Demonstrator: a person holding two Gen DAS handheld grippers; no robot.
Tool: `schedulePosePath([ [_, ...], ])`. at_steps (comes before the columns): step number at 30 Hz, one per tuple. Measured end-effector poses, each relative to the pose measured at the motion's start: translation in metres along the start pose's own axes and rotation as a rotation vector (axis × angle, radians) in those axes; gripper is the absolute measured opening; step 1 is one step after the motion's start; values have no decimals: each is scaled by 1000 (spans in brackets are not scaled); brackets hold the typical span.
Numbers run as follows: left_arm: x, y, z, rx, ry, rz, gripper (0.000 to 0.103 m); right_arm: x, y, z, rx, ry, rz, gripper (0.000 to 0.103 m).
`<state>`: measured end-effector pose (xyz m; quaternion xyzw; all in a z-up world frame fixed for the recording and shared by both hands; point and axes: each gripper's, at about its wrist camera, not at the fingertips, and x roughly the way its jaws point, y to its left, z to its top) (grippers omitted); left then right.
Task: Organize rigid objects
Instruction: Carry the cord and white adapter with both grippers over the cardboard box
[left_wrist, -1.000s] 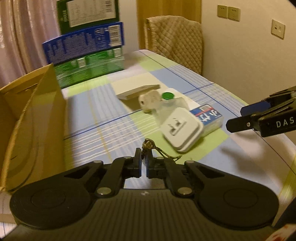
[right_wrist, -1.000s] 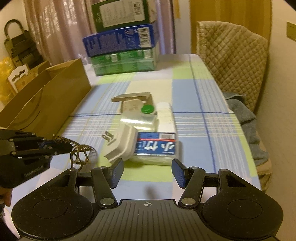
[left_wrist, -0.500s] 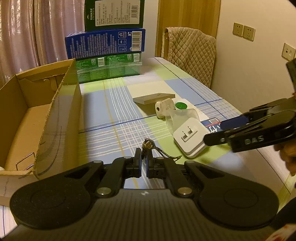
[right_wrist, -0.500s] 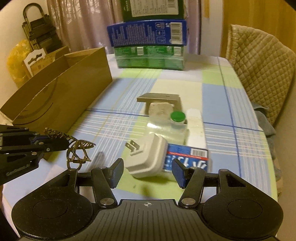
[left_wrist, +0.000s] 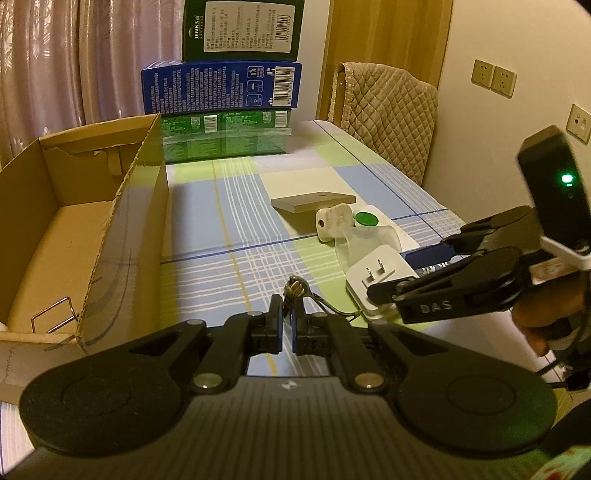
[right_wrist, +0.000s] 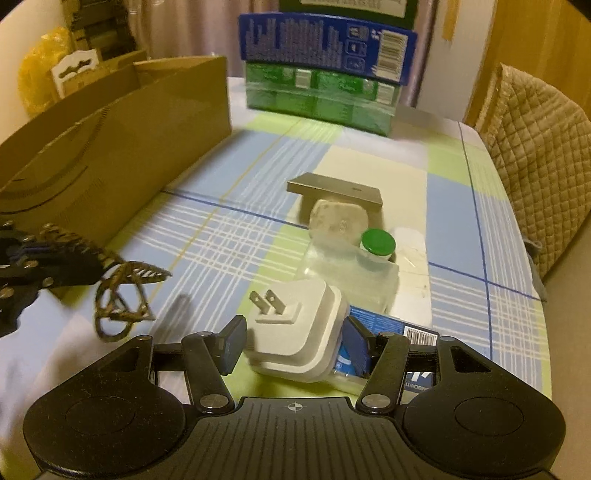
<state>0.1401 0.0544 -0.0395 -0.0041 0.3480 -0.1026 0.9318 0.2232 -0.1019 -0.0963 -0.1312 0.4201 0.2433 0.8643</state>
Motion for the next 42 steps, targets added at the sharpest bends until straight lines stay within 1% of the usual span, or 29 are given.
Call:
schedulePosePath([
  [4,-1,3,0,-9,-4,1,2,6,4,5,13,-2,-25,55],
  [9,-2,6,1,-18,-9,2,2,11,9,9,13,-13,-35,55],
  [12,-3,7,0,-21,-13,2,2,11,9,11,38,-20,-26,55],
  [13,-4,7,0,-21,-14,2,2,10,9,11,39,-24,-25,52],
  [15,-5,7,0,-22,-16,2,2,8,10,11,37,-24,-24,50],
  [21,-10,7,2,-22,-27,1,2,-3,11,14,52,-43,-17,50],
  [27,-20,3,5,-14,-48,4,2,-24,14,22,57,-78,-9,50],
  [35,-41,-3,17,0,-89,1,2,-70,17,36,81,-146,5,50],
  [42,-64,-3,26,1,-121,8,2,-108,24,42,112,-185,22,50],
])
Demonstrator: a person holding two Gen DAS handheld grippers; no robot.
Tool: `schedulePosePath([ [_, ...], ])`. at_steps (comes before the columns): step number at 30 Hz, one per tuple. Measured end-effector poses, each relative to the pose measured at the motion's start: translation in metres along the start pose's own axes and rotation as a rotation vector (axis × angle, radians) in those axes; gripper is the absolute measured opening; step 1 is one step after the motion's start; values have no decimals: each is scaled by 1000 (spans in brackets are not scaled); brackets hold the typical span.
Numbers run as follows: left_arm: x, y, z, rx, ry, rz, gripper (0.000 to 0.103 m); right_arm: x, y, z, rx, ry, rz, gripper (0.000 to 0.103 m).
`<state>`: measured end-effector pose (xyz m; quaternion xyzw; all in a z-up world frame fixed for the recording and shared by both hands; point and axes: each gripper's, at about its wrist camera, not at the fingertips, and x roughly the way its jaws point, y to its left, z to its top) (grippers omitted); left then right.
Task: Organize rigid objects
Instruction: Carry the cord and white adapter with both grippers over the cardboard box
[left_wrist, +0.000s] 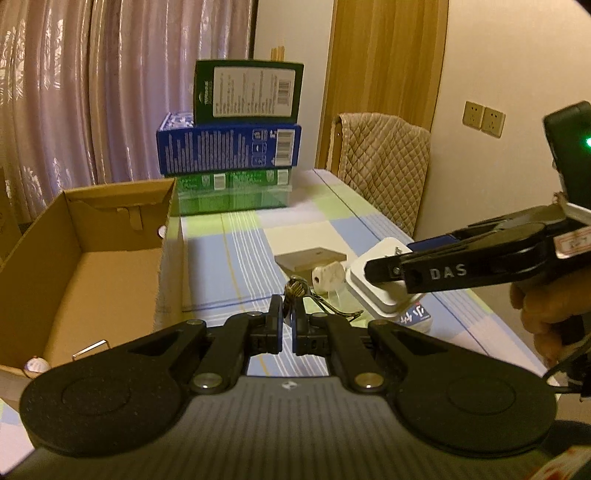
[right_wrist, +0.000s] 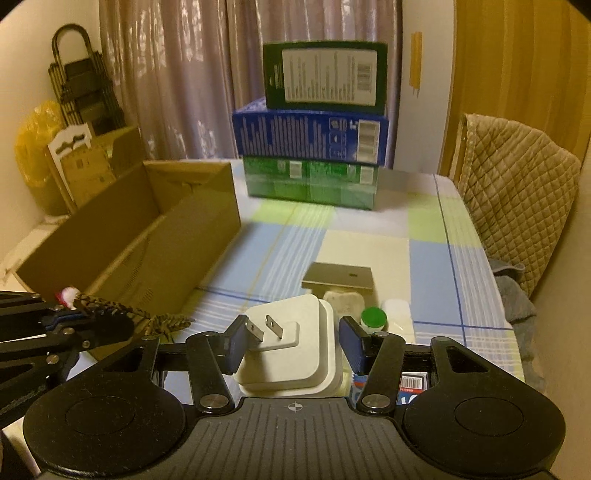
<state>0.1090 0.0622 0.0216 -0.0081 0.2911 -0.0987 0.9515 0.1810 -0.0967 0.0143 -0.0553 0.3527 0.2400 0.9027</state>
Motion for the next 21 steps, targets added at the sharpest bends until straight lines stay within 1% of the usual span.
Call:
schedulePosePath([
  [6,-21,7,10,-13,-24,-7,2,-22,8,3,21,-20,8,50],
  [13,-44,19,22,-10,-48,7,2,-40,24,11,18,-46,31,50],
  [21,-67,48,33,-8,-63,53,2,-43,53,27,-6,-64,78,50],
])
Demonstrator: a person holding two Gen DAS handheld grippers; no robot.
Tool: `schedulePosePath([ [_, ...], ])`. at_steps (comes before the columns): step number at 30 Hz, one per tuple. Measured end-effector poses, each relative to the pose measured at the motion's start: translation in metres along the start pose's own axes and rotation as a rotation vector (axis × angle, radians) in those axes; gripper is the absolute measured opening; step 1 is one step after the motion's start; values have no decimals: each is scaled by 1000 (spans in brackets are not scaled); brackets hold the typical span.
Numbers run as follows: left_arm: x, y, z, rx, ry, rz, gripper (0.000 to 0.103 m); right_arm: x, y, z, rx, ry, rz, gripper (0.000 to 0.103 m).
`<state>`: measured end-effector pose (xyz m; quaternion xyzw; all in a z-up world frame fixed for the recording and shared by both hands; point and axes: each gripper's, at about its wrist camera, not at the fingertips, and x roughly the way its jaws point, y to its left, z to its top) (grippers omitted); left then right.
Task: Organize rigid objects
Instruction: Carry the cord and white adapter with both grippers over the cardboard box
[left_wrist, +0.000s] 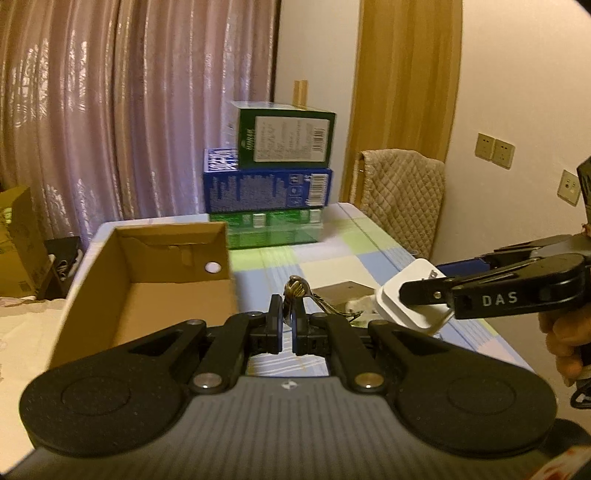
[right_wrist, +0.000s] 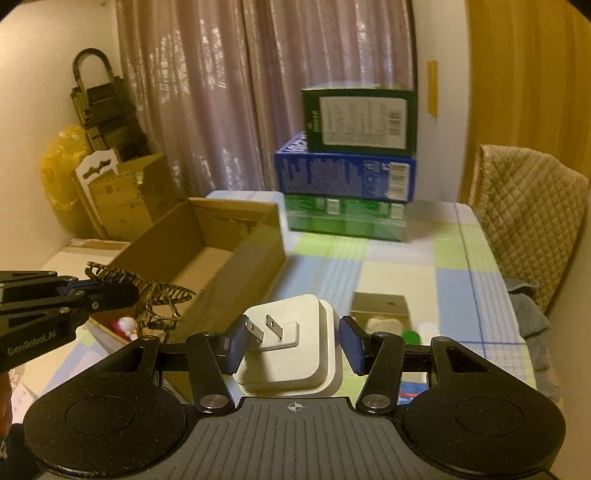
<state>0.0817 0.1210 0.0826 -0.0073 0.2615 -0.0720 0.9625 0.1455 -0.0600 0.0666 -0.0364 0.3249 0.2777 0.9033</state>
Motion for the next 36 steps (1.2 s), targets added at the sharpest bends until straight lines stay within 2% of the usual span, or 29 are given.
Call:
schedulePosePath([
  [9,-17,57,7,-17,8,79,2,28,48,18,-40,10,85,50],
  [16,-14,103,8,-45,34,123,2,62,84,30,-65,42,149,50],
  [25,17,149,12,-47,74,149,2,114,104,42,-86,93,169,50],
  [36,69,175,2,-55,142,145,2,165,105,35,-112,157,151,50],
])
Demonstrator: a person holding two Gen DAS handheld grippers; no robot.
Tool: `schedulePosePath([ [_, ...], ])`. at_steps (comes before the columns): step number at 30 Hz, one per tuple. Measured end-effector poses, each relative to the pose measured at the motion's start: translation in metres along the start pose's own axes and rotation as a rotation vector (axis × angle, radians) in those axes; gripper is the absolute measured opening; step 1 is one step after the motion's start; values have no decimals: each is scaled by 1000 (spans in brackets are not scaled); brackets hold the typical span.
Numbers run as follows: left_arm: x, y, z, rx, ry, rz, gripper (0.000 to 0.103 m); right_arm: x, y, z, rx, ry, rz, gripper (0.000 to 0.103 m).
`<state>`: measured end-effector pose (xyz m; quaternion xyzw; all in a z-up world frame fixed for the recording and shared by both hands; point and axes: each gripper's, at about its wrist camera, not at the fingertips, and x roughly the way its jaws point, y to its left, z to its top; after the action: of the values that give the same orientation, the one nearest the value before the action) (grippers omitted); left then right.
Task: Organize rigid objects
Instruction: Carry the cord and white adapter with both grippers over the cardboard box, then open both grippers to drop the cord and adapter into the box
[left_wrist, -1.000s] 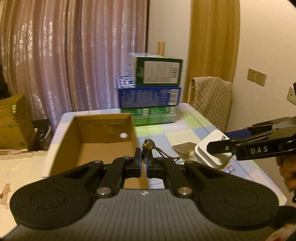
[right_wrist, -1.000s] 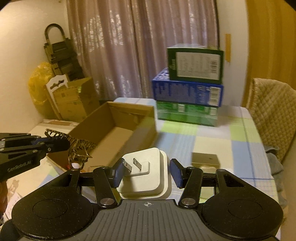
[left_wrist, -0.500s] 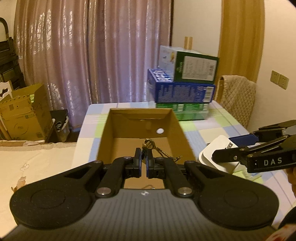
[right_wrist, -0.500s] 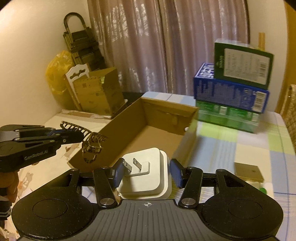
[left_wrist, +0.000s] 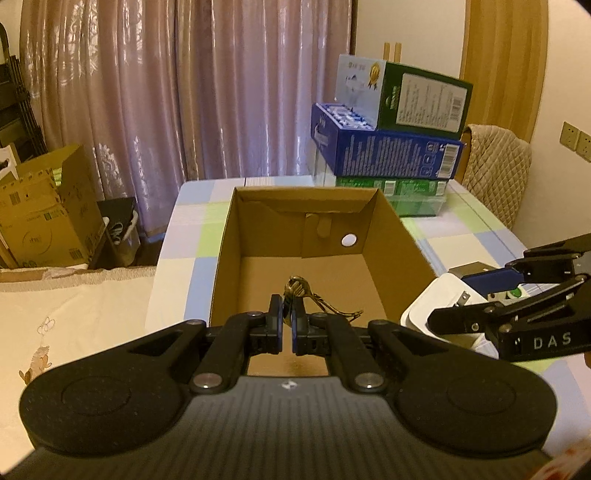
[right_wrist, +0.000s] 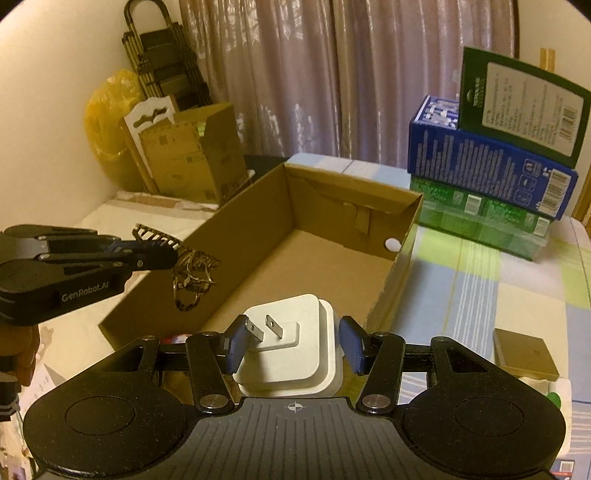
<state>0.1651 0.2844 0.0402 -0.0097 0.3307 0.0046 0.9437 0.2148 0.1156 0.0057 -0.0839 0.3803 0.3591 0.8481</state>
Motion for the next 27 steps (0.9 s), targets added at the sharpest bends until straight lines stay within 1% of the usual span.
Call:
schedulePosePath([
  [8,32,1,-7,-3,44,-5,2,17,1,-2,-38,23,4,50],
  [13,43,4,-10,-5,67,1,2,22,1,-3,-41,24,9,50],
  [17,47,5,-10,1,79,7,3,26,3,-5,-47,32,14,50],
  [20,47,5,-9,6,77,12,8,27,5,-6,-47,35,16,50],
  [27,36,6,-7,5,58,14,8,26,8,-10,-48,38,15,50],
])
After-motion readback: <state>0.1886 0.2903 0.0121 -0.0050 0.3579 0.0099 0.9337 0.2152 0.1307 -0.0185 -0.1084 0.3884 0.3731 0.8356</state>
